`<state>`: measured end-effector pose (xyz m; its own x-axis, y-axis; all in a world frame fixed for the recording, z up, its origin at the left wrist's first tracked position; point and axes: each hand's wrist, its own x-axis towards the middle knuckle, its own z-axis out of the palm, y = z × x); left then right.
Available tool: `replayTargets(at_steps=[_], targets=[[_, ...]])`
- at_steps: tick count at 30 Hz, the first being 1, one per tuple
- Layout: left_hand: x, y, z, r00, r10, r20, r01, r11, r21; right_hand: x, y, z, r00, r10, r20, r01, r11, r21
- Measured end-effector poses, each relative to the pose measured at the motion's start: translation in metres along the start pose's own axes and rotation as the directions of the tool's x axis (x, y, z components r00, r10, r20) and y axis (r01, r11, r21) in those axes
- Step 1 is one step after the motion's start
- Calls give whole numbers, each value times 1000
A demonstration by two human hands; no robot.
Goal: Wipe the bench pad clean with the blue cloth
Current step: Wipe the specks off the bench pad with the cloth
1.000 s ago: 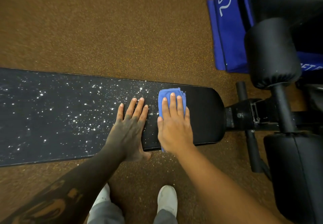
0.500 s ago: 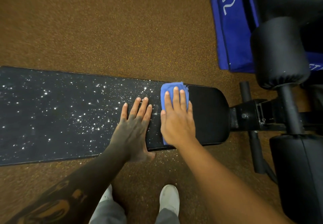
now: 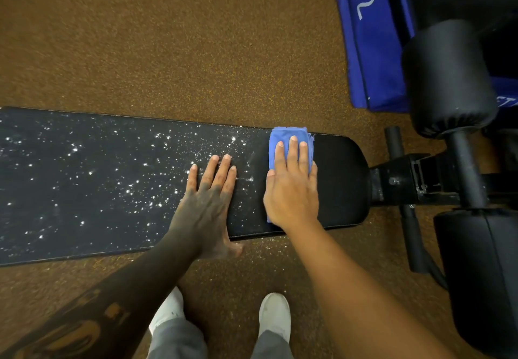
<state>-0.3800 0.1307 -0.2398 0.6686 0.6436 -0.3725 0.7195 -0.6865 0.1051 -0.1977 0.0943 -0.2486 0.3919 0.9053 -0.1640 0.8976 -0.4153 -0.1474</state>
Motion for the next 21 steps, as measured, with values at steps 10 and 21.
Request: replayTargets(at_steps=[10,21], targets=[[-4,-3,0,1000,-18,-16,18,1000,-3,14,2,-2,999,31,-22,-30,999,34],[-7,-11,-2,1000,-13,-8,13,1000,-12,41,-15,-5,994,107,-24,-106,993,56]])
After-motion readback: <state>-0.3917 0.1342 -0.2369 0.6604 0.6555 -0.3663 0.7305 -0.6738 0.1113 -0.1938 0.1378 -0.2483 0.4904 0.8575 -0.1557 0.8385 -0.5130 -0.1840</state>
